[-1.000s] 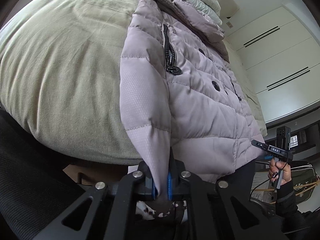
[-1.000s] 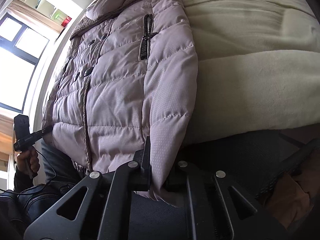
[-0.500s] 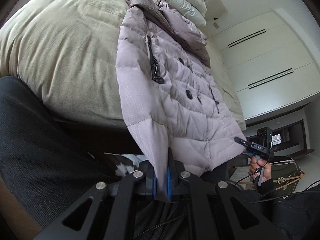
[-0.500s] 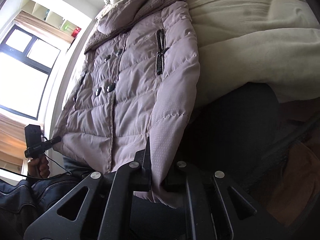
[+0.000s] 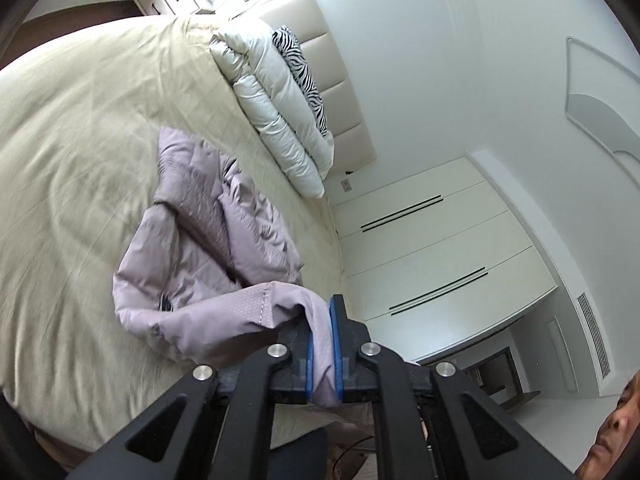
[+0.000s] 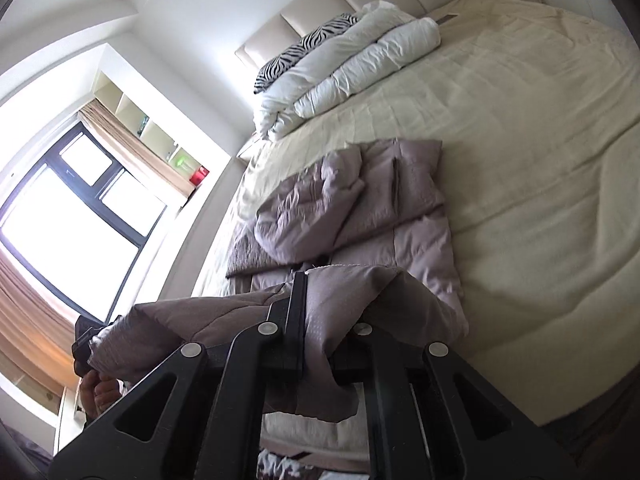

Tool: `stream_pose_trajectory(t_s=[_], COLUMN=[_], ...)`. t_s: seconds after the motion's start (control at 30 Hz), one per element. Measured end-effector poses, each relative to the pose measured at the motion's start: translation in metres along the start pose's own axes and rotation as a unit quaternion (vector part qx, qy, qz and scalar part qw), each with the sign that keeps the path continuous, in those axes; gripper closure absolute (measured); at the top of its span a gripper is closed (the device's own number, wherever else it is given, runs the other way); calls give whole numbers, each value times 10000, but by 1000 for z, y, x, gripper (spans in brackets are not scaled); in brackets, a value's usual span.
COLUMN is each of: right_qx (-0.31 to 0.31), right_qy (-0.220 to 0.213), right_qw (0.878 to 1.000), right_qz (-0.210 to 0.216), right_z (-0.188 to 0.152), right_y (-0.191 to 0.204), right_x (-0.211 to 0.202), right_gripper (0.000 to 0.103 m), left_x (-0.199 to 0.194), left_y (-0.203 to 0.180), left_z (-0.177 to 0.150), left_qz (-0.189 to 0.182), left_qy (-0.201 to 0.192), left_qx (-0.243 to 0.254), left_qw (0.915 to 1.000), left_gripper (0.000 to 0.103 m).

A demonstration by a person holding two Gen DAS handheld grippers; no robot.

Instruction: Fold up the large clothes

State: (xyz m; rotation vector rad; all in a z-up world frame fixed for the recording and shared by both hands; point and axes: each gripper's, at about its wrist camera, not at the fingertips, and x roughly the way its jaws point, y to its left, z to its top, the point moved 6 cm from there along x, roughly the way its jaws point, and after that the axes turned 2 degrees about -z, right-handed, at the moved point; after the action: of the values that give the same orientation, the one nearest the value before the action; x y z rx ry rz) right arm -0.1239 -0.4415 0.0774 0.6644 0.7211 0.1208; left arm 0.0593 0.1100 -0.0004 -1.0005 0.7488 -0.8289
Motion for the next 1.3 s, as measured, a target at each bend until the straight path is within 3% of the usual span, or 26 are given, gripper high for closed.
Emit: stream_pose_trajectory(t_s=[0.23,0.47,0.7,0.87,0.97,1.07,1.2,1.3], right_qx=[-130,229,419,1009,1154,1236,1613,1564], right_qy=[-569,-513,-89,369,605,654,522,532], right_qw=[9973,9950,9896,9864,9856,9864,9850,9856], right_qz=[-442,-825,-1373,-1245,-1078,-861,-322,-362], right_z=[106,186,213,200,192,192,193,186], right_y=[15,-14,-66,-114,-128,-132,-139,-138], right_x=[61,170,303,382,413,425,417,405], right_gripper=[97,97,96,95,91,85,77,74], left_x=[63,136,205,232,242,244,231,220], left_y=[6,51,122,183,209,215,204,189], left_z=[88,163,204,212,212,211,215,214], left_qz=[-18,333,933,1361,1504,1453,1341,1453], left_qy=[-409,-513,-402,-248,-163,-224,-493,-560], left_qx=[-119,-423,-639,-979,-1181,-1214,-1105,-984], left_qw=[9991,9972,9928,9855,9814,9816,9835,9829], left_gripper=[95,95,95,92,85,68,31,28])
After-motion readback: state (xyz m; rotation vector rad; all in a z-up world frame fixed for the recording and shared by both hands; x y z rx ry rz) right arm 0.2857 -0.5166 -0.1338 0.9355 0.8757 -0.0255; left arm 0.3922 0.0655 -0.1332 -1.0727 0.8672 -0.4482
